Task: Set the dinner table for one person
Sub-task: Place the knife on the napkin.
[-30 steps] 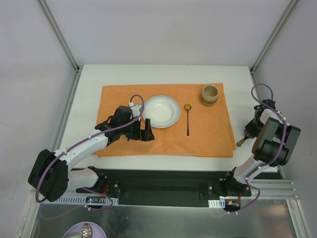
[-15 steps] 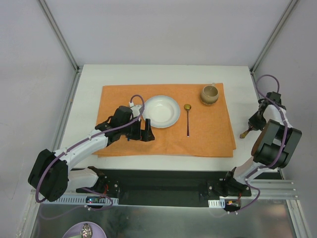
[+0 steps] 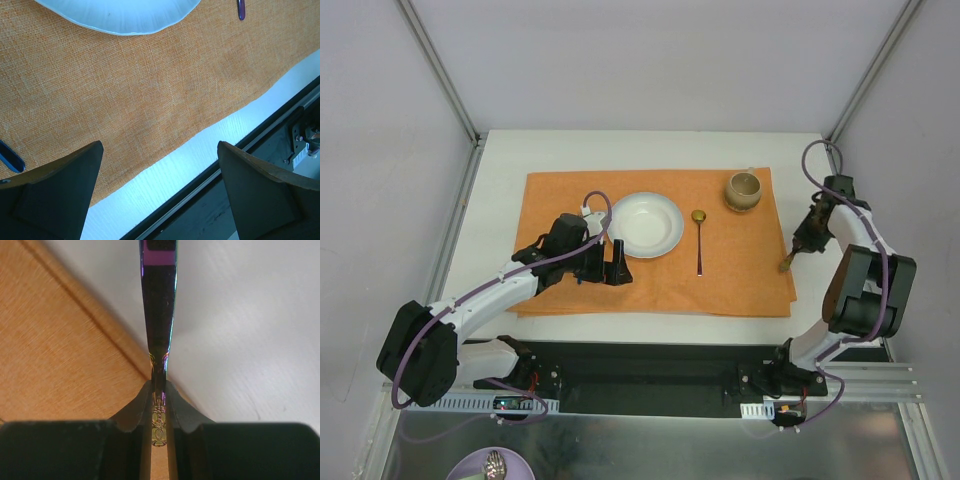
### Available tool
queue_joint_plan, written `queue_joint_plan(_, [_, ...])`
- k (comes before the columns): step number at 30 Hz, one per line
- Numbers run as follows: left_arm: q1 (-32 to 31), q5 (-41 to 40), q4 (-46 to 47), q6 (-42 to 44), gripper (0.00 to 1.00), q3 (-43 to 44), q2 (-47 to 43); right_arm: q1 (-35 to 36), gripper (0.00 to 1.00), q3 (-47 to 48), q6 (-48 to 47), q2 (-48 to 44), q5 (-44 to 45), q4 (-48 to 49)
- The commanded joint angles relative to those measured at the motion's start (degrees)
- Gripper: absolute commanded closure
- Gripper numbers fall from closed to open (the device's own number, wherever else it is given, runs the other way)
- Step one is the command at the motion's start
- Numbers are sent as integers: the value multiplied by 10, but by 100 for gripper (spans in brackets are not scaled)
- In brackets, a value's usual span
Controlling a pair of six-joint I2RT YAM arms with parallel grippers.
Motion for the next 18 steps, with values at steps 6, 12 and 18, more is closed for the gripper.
queue_joint_plan(6, [7, 15, 18, -6, 1, 0, -3, 154, 99, -9, 19, 29, -6, -9])
queue_joint_plan(12, [7, 17, 19, -6, 1, 0, -4, 220, 99, -29, 44, 30, -8, -4])
queue_joint_plan(18, [8, 17, 18, -7, 1, -1, -6, 289, 99, -18, 40, 29, 1, -23])
